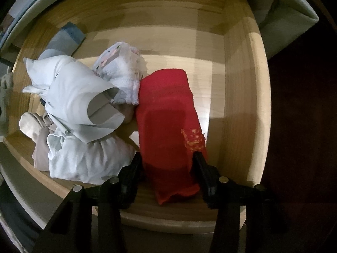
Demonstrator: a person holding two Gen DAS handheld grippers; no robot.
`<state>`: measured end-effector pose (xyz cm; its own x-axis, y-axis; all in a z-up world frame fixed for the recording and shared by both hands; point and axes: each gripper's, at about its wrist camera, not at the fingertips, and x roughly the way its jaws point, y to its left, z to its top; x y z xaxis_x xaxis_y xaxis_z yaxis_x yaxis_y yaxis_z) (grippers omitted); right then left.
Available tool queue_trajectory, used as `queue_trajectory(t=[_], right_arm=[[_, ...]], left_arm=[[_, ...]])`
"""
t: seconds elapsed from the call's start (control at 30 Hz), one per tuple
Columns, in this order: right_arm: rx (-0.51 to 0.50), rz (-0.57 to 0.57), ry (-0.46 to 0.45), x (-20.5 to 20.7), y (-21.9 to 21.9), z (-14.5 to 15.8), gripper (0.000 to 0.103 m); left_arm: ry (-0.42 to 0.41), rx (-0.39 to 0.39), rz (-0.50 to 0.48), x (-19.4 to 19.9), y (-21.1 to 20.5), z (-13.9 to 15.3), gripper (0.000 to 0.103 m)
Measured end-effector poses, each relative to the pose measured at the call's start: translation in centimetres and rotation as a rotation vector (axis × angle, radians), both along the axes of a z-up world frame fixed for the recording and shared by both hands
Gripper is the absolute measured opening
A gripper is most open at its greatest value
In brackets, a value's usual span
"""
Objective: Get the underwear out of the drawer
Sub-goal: 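Lift the grey knit item with the left tool and carry it over the white box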
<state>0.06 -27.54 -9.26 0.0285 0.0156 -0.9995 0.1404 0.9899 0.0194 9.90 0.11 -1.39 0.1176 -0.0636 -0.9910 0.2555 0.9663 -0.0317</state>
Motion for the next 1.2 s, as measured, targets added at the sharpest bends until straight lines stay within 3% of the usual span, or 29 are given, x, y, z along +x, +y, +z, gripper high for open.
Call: queue_trajectory(t=[0.27, 0.67, 0.93, 1.03, 1.2], right_arm=[[0.009, -0.027, -0.015, -0.4, -1.4, 0.3, 0.038], [0.016, -0.038, -0.021, -0.5, -1.9, 0.5, 0.037], [0.023, -0.040, -0.024, -0.6, -1.8, 0.6, 0.037], [0.022, -0.039, -0.024, -0.6, -1.8, 0.6, 0.037], [0.022, -0.039, -0.024, -0.6, -1.7, 0.6, 0.037]], left_arm=[[-0.139, 0.018, -0.029, -1.1, -0.2, 3.2, 0.039], [-0.322, -0.046, -0.050, -1.6, -0.5, 10.8, 0.039], [-0.540, -0.135, -0.018, 0.3, -0.5, 18.8, 0.039], [-0.583, -0.150, -0.024, 1.6, -1.3, 20.7, 0.039], [-0.637, -0.112, -0.081, 4.2, -4.2, 22.0, 0.039]])
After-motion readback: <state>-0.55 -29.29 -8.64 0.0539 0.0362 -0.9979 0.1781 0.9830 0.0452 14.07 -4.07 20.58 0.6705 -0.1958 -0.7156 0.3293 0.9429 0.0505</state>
